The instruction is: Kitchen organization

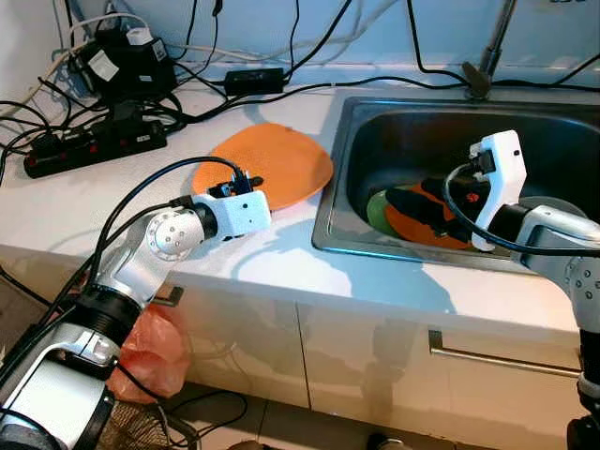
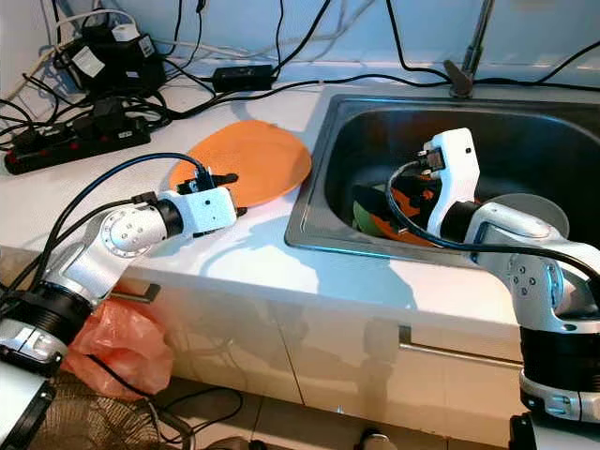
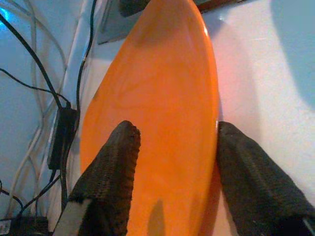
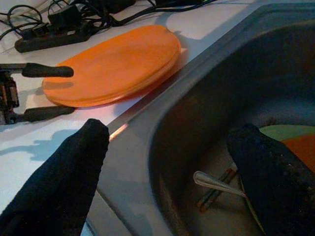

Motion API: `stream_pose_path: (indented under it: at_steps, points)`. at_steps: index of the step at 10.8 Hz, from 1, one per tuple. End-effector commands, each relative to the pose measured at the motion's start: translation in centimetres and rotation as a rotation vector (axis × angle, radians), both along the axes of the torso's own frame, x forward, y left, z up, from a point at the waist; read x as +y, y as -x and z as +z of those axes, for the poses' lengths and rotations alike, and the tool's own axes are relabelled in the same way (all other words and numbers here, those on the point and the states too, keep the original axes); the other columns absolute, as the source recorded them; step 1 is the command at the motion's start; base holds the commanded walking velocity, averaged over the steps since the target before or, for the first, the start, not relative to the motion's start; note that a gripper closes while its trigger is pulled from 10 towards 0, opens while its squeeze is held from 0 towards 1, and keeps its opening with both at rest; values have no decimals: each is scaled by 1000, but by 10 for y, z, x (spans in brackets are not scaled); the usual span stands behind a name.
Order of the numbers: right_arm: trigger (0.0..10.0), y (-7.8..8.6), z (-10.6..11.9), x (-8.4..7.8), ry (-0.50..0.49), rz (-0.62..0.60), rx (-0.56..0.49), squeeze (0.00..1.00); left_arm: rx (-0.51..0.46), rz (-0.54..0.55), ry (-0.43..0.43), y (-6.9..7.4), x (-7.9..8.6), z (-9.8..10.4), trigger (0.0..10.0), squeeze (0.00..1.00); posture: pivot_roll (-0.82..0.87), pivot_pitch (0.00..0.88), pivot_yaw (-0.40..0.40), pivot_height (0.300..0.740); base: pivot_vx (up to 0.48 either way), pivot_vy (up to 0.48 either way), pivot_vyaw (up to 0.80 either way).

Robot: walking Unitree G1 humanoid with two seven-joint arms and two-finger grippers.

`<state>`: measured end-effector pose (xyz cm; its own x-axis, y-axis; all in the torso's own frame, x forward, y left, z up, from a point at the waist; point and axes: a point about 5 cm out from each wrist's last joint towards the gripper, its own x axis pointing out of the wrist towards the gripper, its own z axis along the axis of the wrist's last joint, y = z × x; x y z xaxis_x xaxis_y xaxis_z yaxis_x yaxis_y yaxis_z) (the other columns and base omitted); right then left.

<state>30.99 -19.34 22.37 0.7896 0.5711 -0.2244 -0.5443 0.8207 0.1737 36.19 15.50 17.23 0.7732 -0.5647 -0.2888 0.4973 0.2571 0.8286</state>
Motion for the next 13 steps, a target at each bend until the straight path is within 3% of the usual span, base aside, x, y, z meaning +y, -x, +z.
stream_pose_path:
  at_steps: [1,9,13]
  points:
    - [10000,0,7,6,0,21,-20,0,115,27,-81,4,9,-26,0,0,77,86,100,740,0,0,0]
    - [10000,1,3,8,-23,24,-5,0,105,2,-95,6,7,-30,0,0,77,89,101,740,0,0,0]
    - [10000,-7,10,12,-228,-5,40,0,-78,-2,-58,7,-2,-23,0,0,82,90,95,740,0,0,0]
